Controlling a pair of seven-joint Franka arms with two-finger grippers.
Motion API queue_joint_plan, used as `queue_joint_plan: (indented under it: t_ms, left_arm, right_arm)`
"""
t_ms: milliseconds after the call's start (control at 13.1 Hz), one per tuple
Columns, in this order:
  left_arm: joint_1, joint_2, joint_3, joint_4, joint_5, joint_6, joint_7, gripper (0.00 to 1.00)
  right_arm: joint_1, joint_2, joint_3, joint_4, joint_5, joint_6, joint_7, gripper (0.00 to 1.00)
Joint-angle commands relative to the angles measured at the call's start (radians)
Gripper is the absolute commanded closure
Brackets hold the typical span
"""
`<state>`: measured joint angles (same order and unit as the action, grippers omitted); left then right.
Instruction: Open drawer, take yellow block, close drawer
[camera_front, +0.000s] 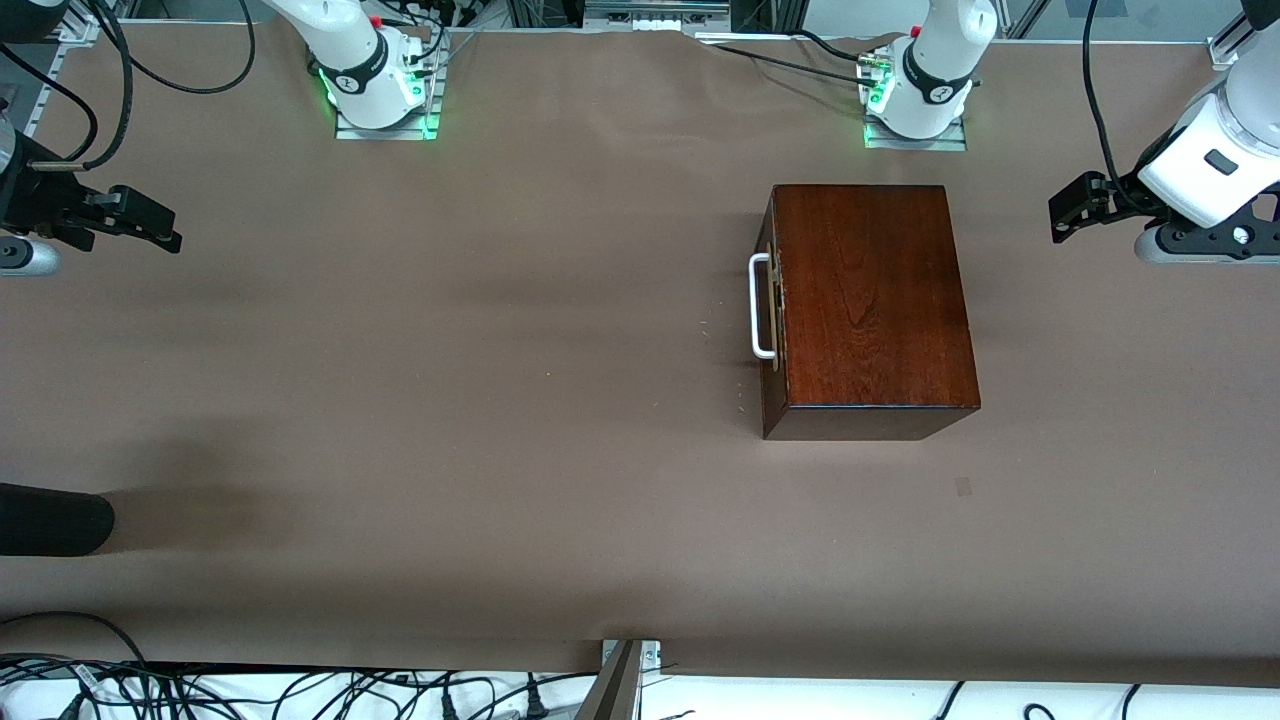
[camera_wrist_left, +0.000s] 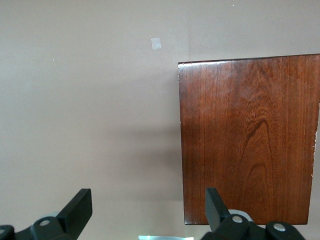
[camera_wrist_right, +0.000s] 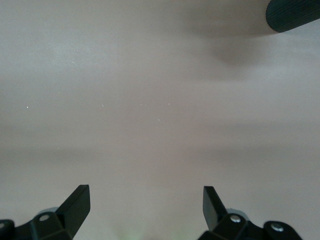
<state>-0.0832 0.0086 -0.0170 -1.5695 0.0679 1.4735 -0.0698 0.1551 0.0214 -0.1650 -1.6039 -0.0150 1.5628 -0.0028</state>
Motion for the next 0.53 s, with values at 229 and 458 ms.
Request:
queue_joint_plan:
  t_ms: [229, 458]
  left_arm:
    - [0.0, 0.017, -0.001, 0.039, 0.006, -0.025, 0.016, 0.0]
    - [-0.001, 0.033, -0.001, 0.037, 0.006, -0.047, 0.012, 0.0]
  right_arm:
    - [0.009, 0.006, 0.002, 0.021, 0.0, -0.007, 0.017, 0.0]
    - [0.009, 0.006, -0.001, 0.021, 0.0, -0.007, 0.01, 0.0]
